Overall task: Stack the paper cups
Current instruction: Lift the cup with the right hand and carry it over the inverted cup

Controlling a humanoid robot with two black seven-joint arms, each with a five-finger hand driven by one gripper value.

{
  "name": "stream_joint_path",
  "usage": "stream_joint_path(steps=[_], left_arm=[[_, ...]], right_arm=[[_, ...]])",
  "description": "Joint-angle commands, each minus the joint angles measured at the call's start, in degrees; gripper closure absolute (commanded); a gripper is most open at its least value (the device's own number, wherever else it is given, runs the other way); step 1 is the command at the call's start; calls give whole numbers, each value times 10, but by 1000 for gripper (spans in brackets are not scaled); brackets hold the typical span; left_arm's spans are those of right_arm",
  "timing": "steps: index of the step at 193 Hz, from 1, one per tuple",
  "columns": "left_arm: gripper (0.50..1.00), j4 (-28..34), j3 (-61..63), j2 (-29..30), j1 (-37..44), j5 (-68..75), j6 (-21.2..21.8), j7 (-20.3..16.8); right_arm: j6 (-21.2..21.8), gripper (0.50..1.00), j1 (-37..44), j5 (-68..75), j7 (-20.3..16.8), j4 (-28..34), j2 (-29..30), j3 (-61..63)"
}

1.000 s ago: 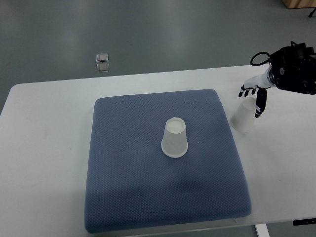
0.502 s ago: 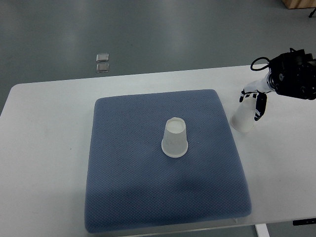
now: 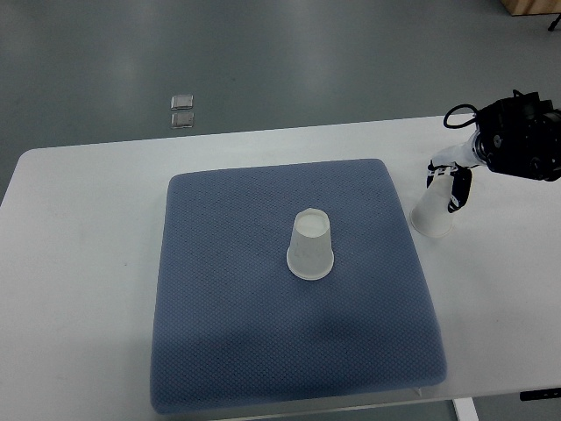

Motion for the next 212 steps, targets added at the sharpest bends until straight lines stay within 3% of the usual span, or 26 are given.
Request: stream_joint_path(steps=[1,13,44,71,129,139,140,165,212], left_arm=[[500,0,0,0,0,0,0,0],[500,0,1,0,0,0,0,0],[500,-1,2,0,0,0,0,0],[500,-1,3,0,0,0,0,0],[500,-5,3,0,0,1,-1,-1],[500,-5,3,0,0,1,-1,-1],[500,-5,3,0,0,2,-1,-1],[500,-6,3,0,0,2,-2,-1],[500,-5,3,0,-1,2,-2,-1]], right_arm=[[1,820,1,1,0,0,-1,0],[2,846,2,0,0,0,-1,4],[12,846,17,-3,0,3,-9,27],[40,846,81,-4,0,28,-19,18],[107,832,343,-7,0,186,-59,-32],[107,832,343,-7,0,186,-59,-33],[123,832,393,-7,1,208,-58,-41],[170,830,499,-7,4,254,-50,-41],[208,830,571,-6,6,268,-42,-41]])
